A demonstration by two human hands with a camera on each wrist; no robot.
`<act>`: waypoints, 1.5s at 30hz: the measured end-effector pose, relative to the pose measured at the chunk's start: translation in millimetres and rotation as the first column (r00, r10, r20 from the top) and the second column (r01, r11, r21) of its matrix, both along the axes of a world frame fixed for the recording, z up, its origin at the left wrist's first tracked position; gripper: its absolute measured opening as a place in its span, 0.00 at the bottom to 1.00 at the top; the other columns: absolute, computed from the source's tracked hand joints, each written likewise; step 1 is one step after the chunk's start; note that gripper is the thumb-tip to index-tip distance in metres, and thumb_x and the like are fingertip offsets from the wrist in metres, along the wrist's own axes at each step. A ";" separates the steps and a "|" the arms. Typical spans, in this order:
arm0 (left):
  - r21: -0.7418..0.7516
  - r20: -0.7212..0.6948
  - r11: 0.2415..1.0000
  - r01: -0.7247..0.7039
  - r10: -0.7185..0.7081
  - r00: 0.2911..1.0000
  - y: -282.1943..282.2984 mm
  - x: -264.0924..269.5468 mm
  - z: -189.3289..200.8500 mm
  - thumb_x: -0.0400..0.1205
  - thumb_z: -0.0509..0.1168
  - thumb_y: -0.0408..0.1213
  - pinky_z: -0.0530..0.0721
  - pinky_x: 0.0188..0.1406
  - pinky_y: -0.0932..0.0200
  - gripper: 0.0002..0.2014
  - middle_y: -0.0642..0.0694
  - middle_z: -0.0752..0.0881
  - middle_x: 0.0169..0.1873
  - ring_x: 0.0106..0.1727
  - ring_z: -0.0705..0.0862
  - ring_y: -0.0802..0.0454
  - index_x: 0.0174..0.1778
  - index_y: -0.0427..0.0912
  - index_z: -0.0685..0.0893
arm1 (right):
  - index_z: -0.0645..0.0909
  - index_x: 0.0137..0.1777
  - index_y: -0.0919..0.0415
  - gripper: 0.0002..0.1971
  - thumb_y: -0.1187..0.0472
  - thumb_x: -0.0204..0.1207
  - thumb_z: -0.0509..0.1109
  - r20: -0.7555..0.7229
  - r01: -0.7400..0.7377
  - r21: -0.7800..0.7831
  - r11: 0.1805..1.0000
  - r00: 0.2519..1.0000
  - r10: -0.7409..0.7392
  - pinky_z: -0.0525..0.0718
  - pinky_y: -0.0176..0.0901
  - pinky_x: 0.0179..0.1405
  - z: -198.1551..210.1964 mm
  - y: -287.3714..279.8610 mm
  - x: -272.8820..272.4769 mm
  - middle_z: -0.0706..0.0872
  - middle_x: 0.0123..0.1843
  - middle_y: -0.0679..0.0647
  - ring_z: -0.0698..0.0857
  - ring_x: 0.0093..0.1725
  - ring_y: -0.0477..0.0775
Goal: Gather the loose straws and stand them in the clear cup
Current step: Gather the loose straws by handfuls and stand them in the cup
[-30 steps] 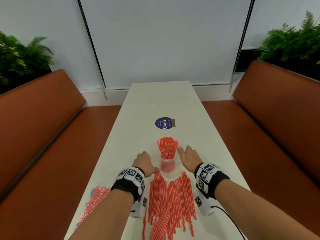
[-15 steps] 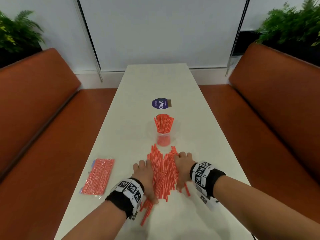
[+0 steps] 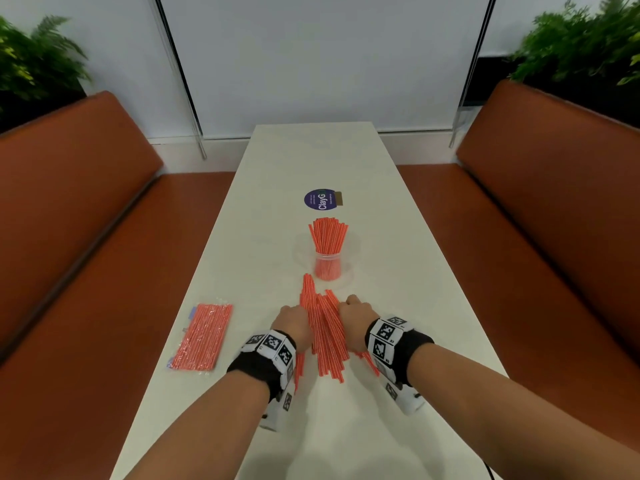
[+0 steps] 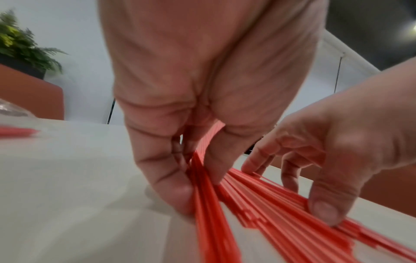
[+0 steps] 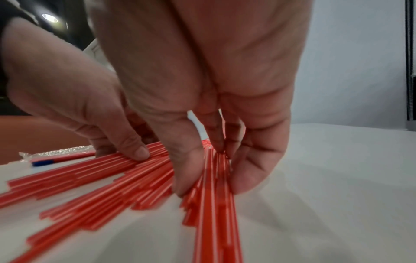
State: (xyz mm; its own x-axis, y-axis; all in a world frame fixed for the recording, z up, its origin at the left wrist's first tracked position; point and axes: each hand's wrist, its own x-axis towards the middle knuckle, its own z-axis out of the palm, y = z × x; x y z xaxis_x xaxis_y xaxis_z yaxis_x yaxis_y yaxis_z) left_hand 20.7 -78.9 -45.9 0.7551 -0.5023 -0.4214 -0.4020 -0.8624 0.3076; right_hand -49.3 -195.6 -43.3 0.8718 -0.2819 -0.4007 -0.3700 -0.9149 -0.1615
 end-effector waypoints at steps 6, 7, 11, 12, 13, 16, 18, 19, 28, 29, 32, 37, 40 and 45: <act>-0.074 0.061 0.992 -0.103 0.108 0.992 -8.8 13.1 11.2 0.83 0.57 0.28 0.82 0.52 0.58 0.13 0.36 0.87 0.58 0.61 0.86 0.40 0.58 0.30 0.84 | 0.71 0.67 0.68 0.20 0.71 0.75 0.64 0.044 0.161 0.069 0.985 0.985 -0.164 0.83 0.51 0.64 11.0 -7.0 2.9 0.72 0.68 0.63 0.80 0.64 0.64; -0.071 0.066 0.990 -0.123 0.128 0.990 -9.6 15.8 12.4 0.84 0.57 0.29 0.81 0.52 0.58 0.13 0.35 0.87 0.59 0.61 0.86 0.40 0.59 0.30 0.84 | 0.71 0.67 0.68 0.18 0.66 0.78 0.63 0.021 0.198 0.041 0.979 0.980 -0.199 0.81 0.50 0.66 12.0 -8.3 2.2 0.73 0.69 0.63 0.78 0.66 0.63; -0.005 0.006 0.989 -0.147 0.147 0.989 -13.6 17.1 13.1 0.84 0.58 0.29 0.83 0.56 0.57 0.14 0.35 0.86 0.62 0.64 0.86 0.40 0.61 0.29 0.83 | 0.77 0.62 0.65 0.27 0.41 0.80 0.56 -0.108 0.235 -0.024 0.972 0.966 -0.237 0.81 0.55 0.64 6.2 -5.7 -0.9 0.76 0.68 0.67 0.79 0.64 0.64; -0.003 -0.004 0.989 -0.149 0.149 0.989 -15.9 15.9 12.6 0.84 0.58 0.28 0.83 0.58 0.56 0.14 0.36 0.86 0.62 0.64 0.85 0.40 0.62 0.29 0.82 | 0.78 0.60 0.63 0.29 0.38 0.78 0.56 -0.118 0.239 -0.012 0.971 0.964 -0.239 0.81 0.55 0.62 2.6 -3.3 0.6 0.76 0.67 0.67 0.79 0.63 0.64; -0.015 -0.019 0.988 -0.151 0.150 0.988 -18.6 15.2 11.4 0.83 0.58 0.28 0.83 0.59 0.56 0.14 0.36 0.86 0.62 0.64 0.85 0.40 0.63 0.29 0.82 | 0.78 0.59 0.63 0.28 0.37 0.77 0.57 -0.123 0.253 0.007 0.968 0.960 -0.250 0.81 0.55 0.61 -0.9 0.1 4.4 0.75 0.66 0.66 0.78 0.62 0.64; -0.084 -0.109 0.983 -0.165 0.155 0.982 -25.1 12.3 7.1 0.82 0.59 0.29 0.85 0.60 0.51 0.15 0.33 0.87 0.60 0.62 0.87 0.37 0.61 0.27 0.83 | 0.75 0.66 0.64 0.21 0.50 0.79 0.62 -0.084 0.265 0.004 0.964 0.961 -0.264 0.77 0.54 0.67 -2.1 12.5 16.3 0.72 0.70 0.65 0.75 0.67 0.65; -0.171 -0.185 0.964 -0.202 0.170 0.968 -26.2 11.6 5.0 0.81 0.60 0.28 0.88 0.59 0.46 0.15 0.30 0.88 0.58 0.59 0.88 0.35 0.59 0.26 0.84 | 0.72 0.69 0.67 0.19 0.60 0.80 0.61 -0.040 0.254 -0.001 0.967 0.967 -0.253 0.76 0.52 0.69 2.6 15.0 20.5 0.72 0.71 0.66 0.74 0.69 0.65; -0.192 -0.210 0.958 -0.214 0.172 0.962 -25.5 11.6 6.0 0.80 0.60 0.28 0.89 0.57 0.44 0.14 0.30 0.88 0.56 0.58 0.89 0.35 0.57 0.25 0.84 | 0.72 0.69 0.68 0.18 0.62 0.80 0.61 -0.017 0.251 0.018 0.968 0.968 -0.251 0.76 0.51 0.69 4.9 13.3 21.4 0.72 0.71 0.66 0.75 0.69 0.65; -0.097 -0.252 0.971 -0.220 0.189 0.949 -20.8 12.4 11.6 0.81 0.64 0.34 0.82 0.61 0.55 0.12 0.37 0.87 0.52 0.60 0.86 0.41 0.55 0.32 0.87 | 0.74 0.67 0.65 0.27 0.43 0.80 0.56 0.031 0.248 -0.148 0.957 0.969 -0.246 0.70 0.50 0.68 -7.4 12.7 32.5 0.77 0.67 0.61 0.72 0.67 0.62; -0.084 -0.267 0.976 -0.199 0.170 0.949 -23.6 11.2 10.9 0.80 0.65 0.34 0.82 0.62 0.55 0.10 0.37 0.88 0.54 0.61 0.86 0.40 0.52 0.33 0.87 | 0.73 0.67 0.64 0.25 0.45 0.80 0.58 0.011 0.228 -0.196 0.954 0.973 -0.230 0.70 0.50 0.67 -10.5 16.4 35.8 0.78 0.67 0.60 0.72 0.66 0.61; -0.147 -0.314 0.964 -0.221 0.166 0.935 -30.6 11.7 9.5 0.78 0.63 0.27 0.86 0.55 0.51 0.08 0.37 0.87 0.40 0.49 0.89 0.39 0.33 0.38 0.80 | 0.72 0.70 0.63 0.22 0.55 0.78 0.62 -0.041 0.197 -0.267 0.943 0.976 -0.216 0.71 0.48 0.66 -15.3 22.3 42.5 0.77 0.67 0.59 0.72 0.66 0.60; -0.105 -0.263 0.984 -0.142 0.110 0.959 -32.1 11.5 15.6 0.75 0.65 0.21 0.86 0.53 0.50 0.06 0.32 0.88 0.46 0.56 0.88 0.36 0.43 0.34 0.84 | 0.66 0.71 0.68 0.23 0.60 0.79 0.64 0.010 0.373 -0.062 0.926 0.928 -0.373 0.74 0.50 0.70 -15.3 20.1 44.4 0.73 0.70 0.62 0.73 0.70 0.62; -0.101 -0.211 0.989 -0.111 0.088 0.974 -28.8 12.9 15.6 0.75 0.65 0.23 0.83 0.47 0.53 0.05 0.33 0.89 0.54 0.53 0.88 0.39 0.39 0.36 0.82 | 0.66 0.70 0.68 0.21 0.61 0.80 0.63 0.027 0.500 0.057 0.864 0.864 -0.502 0.75 0.50 0.70 -13.0 16.0 42.7 0.72 0.71 0.64 0.75 0.71 0.63; -0.181 -0.259 0.961 -0.210 0.159 0.953 -25.0 23.4 15.4 0.81 0.63 0.28 0.85 0.36 0.59 0.13 0.44 0.79 0.33 0.36 0.84 0.49 0.57 0.27 0.85 | 0.67 0.68 0.69 0.17 0.66 0.80 0.60 0.066 0.469 0.196 0.861 0.870 -0.489 0.78 0.51 0.69 -3.0 2.8 33.5 0.74 0.70 0.66 0.77 0.69 0.64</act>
State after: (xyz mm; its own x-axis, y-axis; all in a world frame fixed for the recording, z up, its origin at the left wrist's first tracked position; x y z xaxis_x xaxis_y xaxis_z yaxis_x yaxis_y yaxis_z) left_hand 44.1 -103.9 -30.5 0.7317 -0.4578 -0.5050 -0.1342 -0.8231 0.5518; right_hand -15.8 -192.8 -46.3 0.6875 -0.6130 -0.3894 -0.7262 -0.5848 -0.3615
